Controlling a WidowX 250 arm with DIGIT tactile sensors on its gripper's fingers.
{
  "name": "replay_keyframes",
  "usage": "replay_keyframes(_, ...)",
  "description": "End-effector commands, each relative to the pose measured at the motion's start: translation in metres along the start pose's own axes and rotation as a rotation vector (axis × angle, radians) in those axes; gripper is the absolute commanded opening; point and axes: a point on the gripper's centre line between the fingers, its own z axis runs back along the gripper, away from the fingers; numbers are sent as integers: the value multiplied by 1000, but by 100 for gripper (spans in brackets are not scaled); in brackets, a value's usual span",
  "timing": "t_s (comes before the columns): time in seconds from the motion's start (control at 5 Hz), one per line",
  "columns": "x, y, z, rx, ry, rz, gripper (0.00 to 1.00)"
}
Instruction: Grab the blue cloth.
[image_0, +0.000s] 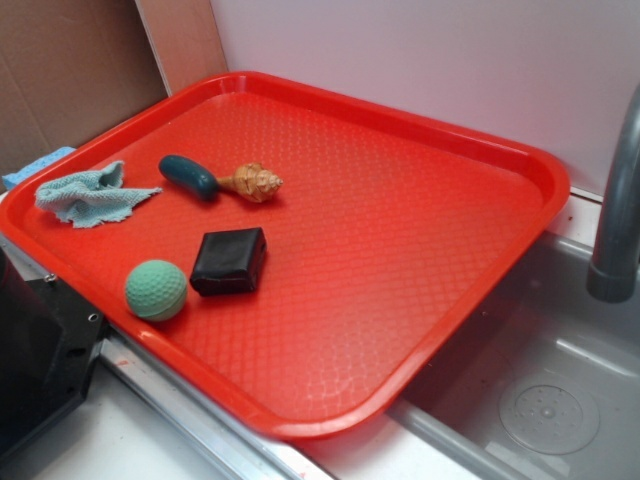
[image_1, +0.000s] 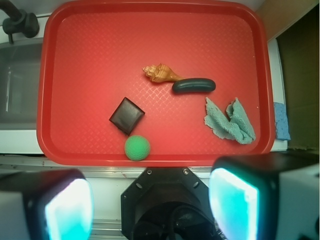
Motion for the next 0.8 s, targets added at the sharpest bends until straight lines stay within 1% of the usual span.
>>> replay_keyframes(0.0, 0, 0, 0, 0, 0, 0, 100)
replay_keyframes(0.2, -1, 12, -4, -3, -51, 58, 100)
replay_keyframes(0.4, 0, 29, -15, 17, -108, 58, 100)
replay_keyframes(0.6, 2, 47, -37, 58, -113, 2, 100)
